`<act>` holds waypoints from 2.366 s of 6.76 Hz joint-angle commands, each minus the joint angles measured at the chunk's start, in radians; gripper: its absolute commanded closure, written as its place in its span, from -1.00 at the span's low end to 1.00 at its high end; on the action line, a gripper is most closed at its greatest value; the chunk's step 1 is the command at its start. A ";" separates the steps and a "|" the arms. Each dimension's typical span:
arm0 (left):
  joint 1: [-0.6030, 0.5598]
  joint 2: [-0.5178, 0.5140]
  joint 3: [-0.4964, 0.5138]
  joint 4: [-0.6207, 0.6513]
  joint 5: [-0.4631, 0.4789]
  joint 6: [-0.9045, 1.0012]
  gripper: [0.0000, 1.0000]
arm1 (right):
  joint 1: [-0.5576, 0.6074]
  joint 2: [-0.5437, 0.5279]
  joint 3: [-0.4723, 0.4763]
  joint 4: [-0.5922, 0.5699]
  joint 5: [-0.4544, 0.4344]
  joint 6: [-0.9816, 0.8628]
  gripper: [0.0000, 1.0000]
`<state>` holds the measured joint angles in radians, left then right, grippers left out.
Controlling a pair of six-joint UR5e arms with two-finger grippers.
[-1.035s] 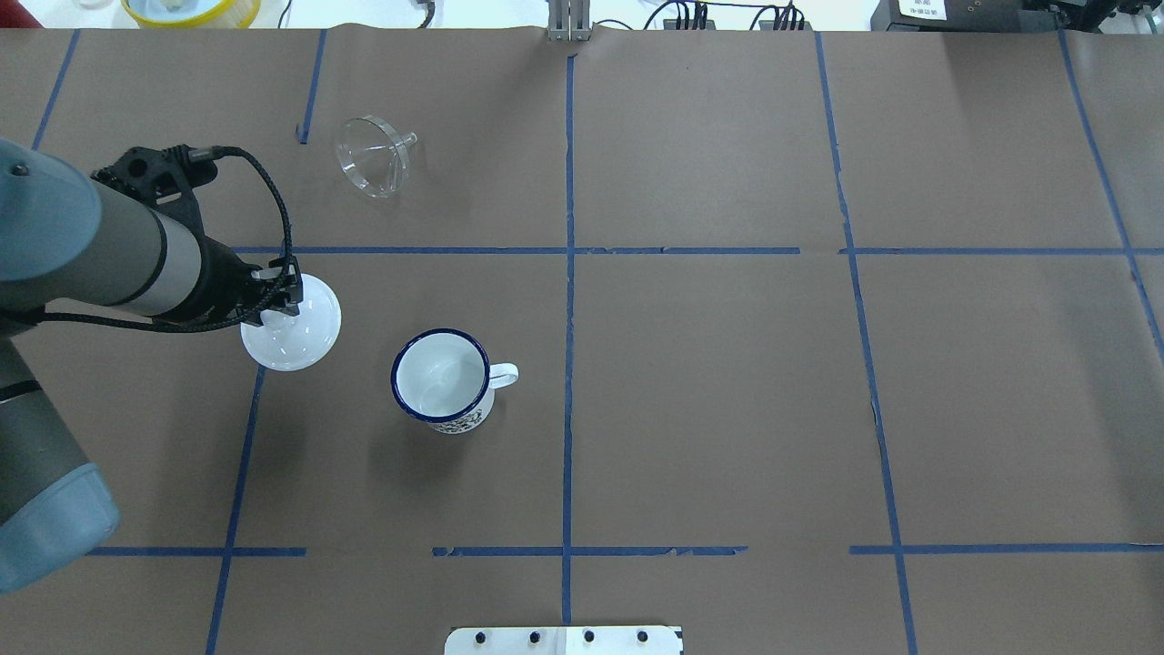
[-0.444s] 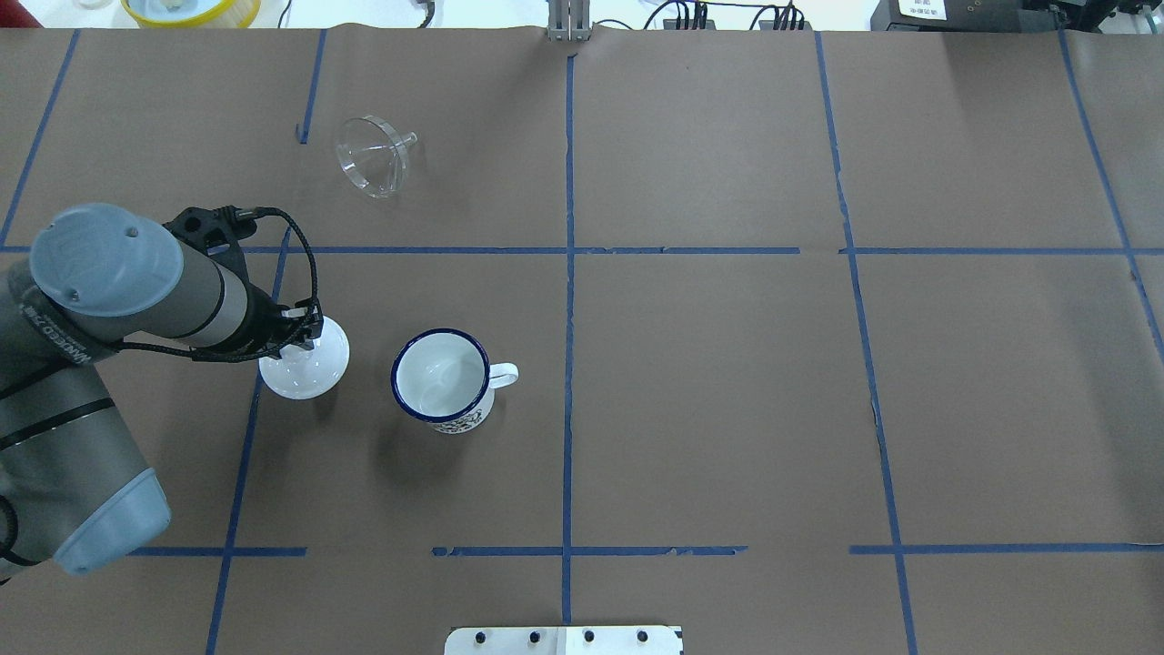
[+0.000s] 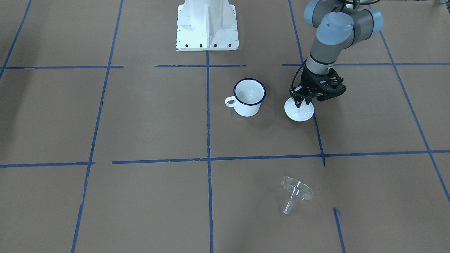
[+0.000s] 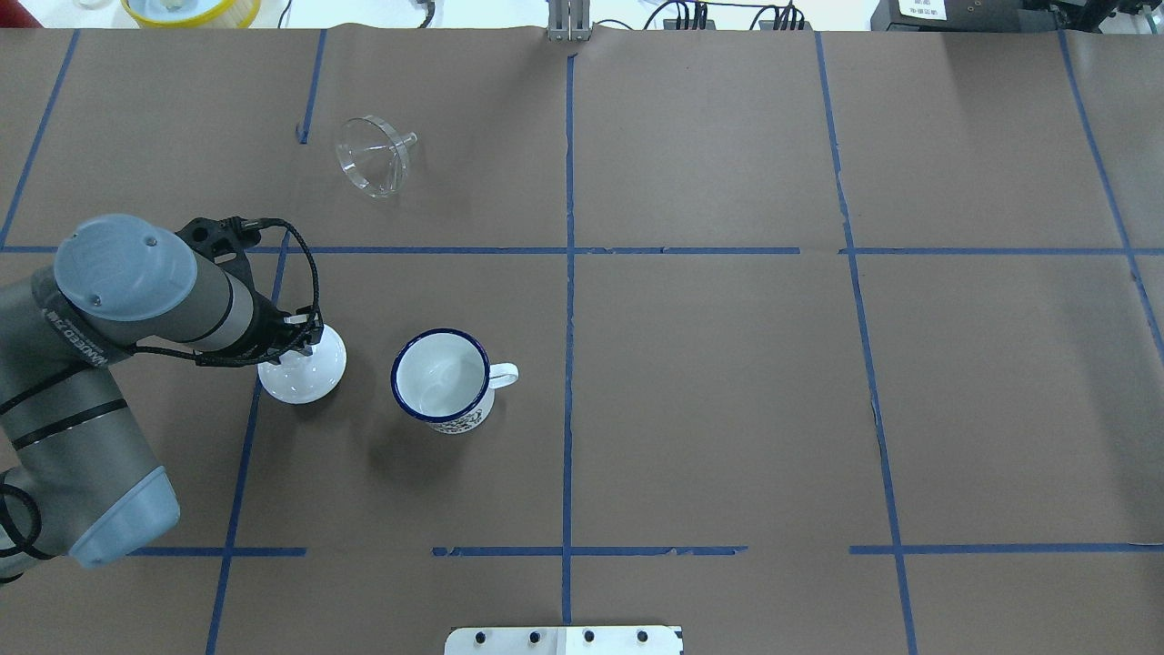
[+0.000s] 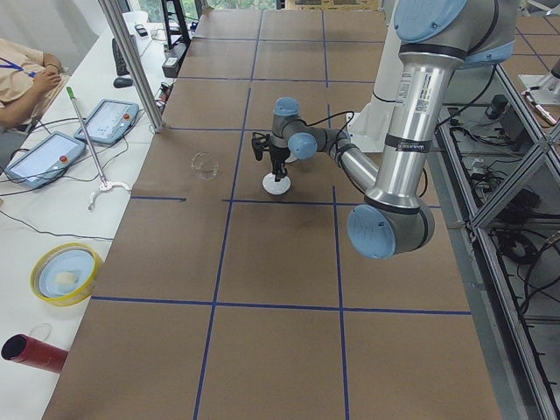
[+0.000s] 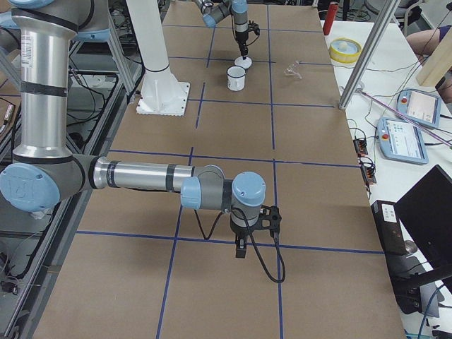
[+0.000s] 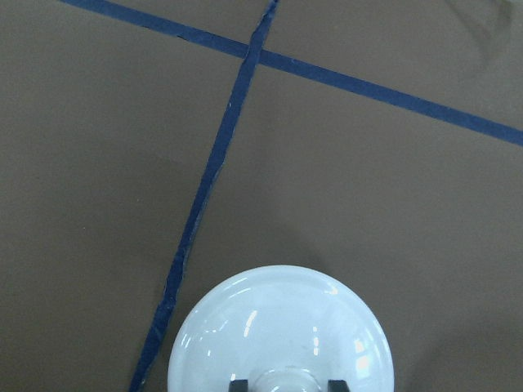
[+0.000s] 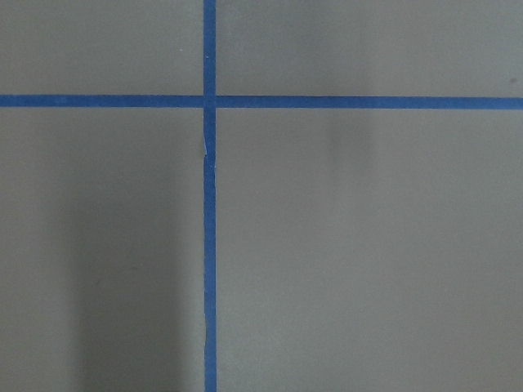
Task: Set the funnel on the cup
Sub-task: 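Lower the lid onto the table and open the left gripper, then move the left gripper to the glass funnel and grasp its rim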
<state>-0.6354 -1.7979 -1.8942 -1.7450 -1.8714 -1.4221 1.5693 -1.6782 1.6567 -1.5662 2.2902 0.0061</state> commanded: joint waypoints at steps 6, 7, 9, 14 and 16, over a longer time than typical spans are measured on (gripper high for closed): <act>-0.106 -0.021 -0.022 -0.036 -0.129 -0.035 -0.85 | 0.000 0.000 0.000 0.000 0.000 0.000 -1.00; -0.166 -0.076 0.022 -0.051 -0.121 -0.151 -0.90 | 0.000 0.000 0.000 0.000 0.000 0.000 -1.00; -0.228 -0.158 0.227 -0.391 -0.024 -0.388 -0.90 | 0.000 0.000 0.000 0.000 0.000 0.000 -1.00; -0.199 -0.280 0.564 -0.795 0.227 -0.749 -0.89 | 0.000 0.000 0.000 0.000 0.000 0.000 -1.00; -0.188 -0.352 0.708 -0.901 0.227 -0.749 -0.89 | 0.000 0.000 0.000 0.000 0.000 0.000 -1.00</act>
<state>-0.8276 -2.1144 -1.2537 -2.6007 -1.6448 -2.1699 1.5692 -1.6782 1.6567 -1.5662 2.2902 0.0061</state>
